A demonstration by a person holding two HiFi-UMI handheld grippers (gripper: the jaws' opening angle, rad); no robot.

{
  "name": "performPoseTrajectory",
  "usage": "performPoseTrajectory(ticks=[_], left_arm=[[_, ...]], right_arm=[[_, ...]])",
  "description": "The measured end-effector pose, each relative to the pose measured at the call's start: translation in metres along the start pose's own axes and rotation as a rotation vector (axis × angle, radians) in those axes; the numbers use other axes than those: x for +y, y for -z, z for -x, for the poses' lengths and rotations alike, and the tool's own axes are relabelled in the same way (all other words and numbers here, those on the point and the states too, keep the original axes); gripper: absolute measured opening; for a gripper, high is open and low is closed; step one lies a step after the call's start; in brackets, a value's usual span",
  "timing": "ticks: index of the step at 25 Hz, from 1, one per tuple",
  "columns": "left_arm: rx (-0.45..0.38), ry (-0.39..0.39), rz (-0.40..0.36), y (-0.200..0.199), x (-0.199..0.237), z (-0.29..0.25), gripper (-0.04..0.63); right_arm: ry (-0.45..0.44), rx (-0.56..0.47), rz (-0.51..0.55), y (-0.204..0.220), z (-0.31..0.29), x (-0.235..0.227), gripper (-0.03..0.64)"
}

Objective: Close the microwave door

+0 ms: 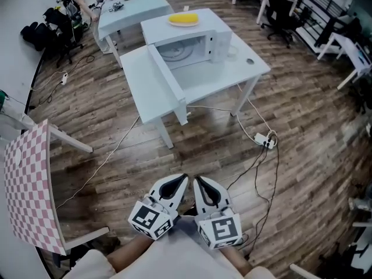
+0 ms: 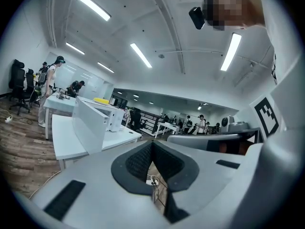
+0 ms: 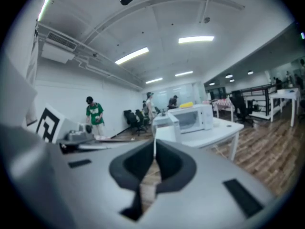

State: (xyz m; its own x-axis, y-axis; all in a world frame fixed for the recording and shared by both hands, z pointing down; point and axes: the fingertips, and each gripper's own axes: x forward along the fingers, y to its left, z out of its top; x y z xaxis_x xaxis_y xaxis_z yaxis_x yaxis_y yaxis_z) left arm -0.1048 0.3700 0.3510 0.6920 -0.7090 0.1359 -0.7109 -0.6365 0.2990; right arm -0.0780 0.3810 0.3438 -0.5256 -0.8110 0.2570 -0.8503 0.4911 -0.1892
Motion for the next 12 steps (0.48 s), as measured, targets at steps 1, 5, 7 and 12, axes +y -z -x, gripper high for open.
performPoseTrajectory(ticks=[1, 5, 7, 12], left_arm=[[0.001, -0.003, -0.003, -0.001, -0.001, -0.005, 0.018], [0.004, -0.003, -0.010, 0.001, -0.008, -0.021, 0.018], [0.004, 0.002, -0.015, 0.002, -0.015, -0.029, 0.018], [0.003, 0.002, -0.029, 0.005, -0.026, -0.044, 0.018]], right_arm=[[-0.009, 0.003, 0.008, 0.000, -0.001, -0.003, 0.025], [-0.032, -0.009, 0.021, -0.001, -0.002, -0.016, 0.025], [-0.032, -0.004, 0.023, 0.000, 0.001, -0.024, 0.025], [-0.030, 0.008, 0.024, 0.005, 0.006, -0.040, 0.023]])
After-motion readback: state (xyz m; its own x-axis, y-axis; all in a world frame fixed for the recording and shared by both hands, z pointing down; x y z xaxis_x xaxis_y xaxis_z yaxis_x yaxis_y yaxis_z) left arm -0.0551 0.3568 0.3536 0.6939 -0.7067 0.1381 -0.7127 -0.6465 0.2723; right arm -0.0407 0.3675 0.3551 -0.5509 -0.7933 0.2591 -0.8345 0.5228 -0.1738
